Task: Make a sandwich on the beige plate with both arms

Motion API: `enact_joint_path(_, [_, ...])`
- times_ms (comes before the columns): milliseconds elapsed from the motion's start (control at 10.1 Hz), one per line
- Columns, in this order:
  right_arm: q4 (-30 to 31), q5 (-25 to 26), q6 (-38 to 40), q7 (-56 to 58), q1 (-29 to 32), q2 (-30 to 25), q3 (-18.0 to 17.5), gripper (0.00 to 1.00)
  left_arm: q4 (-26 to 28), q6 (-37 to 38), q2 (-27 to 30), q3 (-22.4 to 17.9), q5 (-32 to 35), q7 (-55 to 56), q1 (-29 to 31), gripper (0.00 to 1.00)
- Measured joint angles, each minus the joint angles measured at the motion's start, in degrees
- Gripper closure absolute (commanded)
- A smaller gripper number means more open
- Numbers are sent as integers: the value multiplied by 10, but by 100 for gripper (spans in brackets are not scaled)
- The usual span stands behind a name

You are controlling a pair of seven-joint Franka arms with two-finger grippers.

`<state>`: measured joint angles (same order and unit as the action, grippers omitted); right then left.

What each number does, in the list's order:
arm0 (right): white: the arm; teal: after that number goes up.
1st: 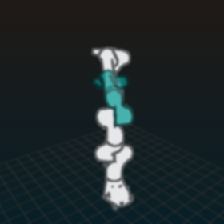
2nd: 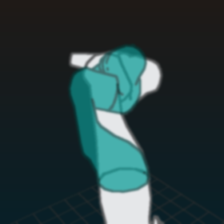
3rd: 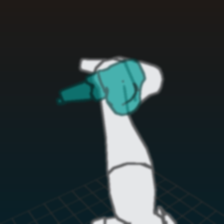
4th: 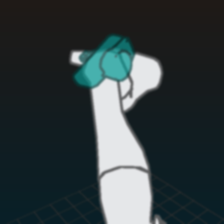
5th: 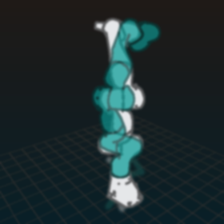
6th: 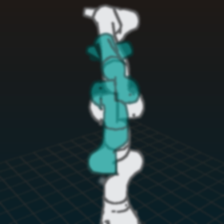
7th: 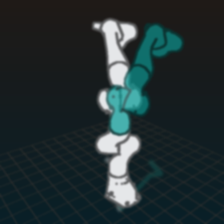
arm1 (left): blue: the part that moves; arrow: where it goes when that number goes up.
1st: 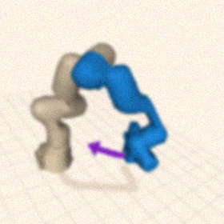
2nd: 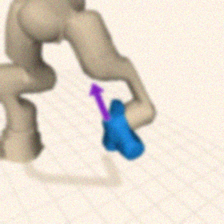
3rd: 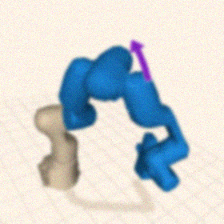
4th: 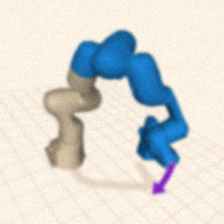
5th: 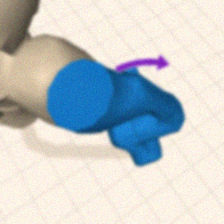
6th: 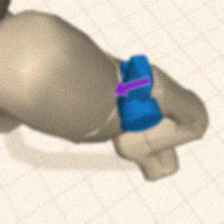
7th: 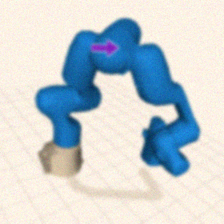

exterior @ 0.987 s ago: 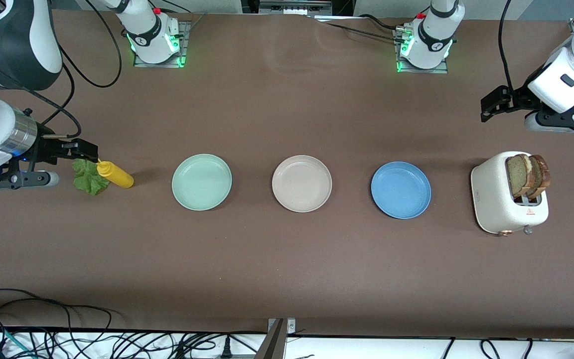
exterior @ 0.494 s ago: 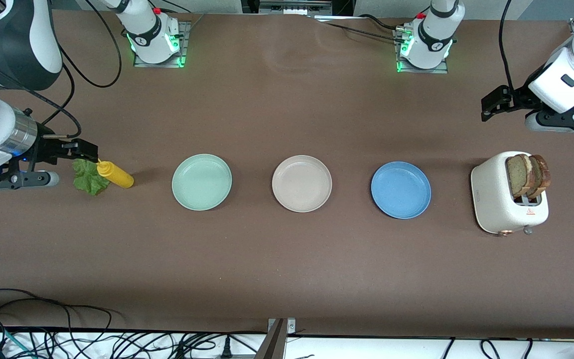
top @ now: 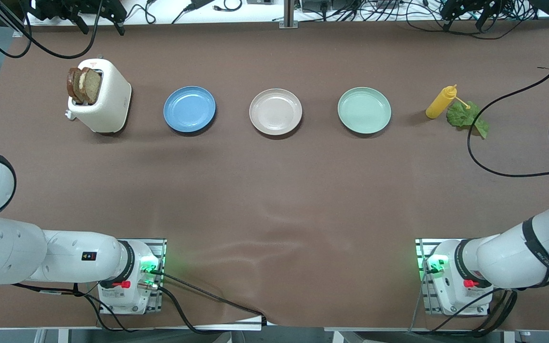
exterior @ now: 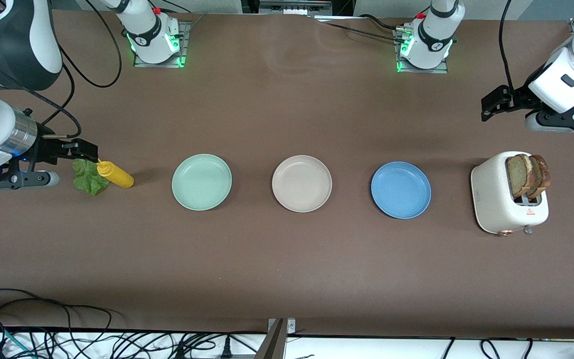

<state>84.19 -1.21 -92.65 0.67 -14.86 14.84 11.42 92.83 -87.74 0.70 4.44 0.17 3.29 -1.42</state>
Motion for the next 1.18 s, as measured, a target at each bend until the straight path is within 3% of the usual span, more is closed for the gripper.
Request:
enact_joint_path(790, [0, -1, 0, 0, 0, 0, 0, 0, 0, 2, -7, 0, 1, 0, 9, 0])
enact_joint_path(1184, [-1, -1, 0, 0, 0, 1, 0, 0, -6, -1, -56, -5, 1, -4, 87, 0])
